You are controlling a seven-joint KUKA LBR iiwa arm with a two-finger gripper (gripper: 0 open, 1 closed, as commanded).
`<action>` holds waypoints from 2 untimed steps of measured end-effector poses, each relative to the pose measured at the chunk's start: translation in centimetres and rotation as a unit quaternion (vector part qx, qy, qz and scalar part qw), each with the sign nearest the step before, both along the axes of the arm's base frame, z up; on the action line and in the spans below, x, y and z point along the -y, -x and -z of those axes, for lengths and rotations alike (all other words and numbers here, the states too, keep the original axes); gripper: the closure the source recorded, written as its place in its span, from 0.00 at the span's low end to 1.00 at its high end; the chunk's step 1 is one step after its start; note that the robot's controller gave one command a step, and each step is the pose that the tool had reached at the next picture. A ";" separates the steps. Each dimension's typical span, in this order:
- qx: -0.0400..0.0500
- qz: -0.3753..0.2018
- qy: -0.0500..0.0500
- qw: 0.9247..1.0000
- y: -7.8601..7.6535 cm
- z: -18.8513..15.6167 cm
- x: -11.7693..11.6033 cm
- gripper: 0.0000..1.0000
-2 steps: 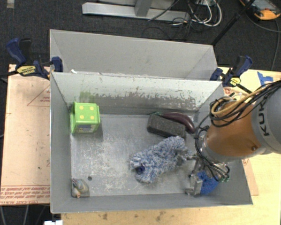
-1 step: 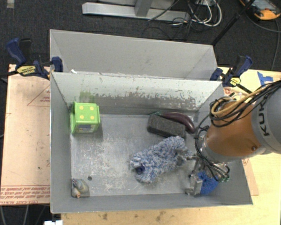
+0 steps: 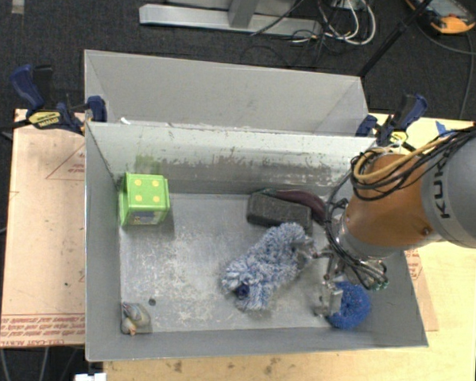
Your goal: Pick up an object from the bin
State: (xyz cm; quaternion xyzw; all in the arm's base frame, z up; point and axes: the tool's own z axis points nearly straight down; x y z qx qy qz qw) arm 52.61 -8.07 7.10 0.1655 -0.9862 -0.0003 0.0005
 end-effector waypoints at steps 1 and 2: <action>0.001 0.026 -0.001 1.000 -1.7 0.0 0.2 0.00; 0.000 0.155 0.000 0.988 -2.5 -1.0 -0.7 0.00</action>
Offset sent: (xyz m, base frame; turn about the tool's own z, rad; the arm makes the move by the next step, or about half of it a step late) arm 0.0536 0.0376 0.0476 -0.4386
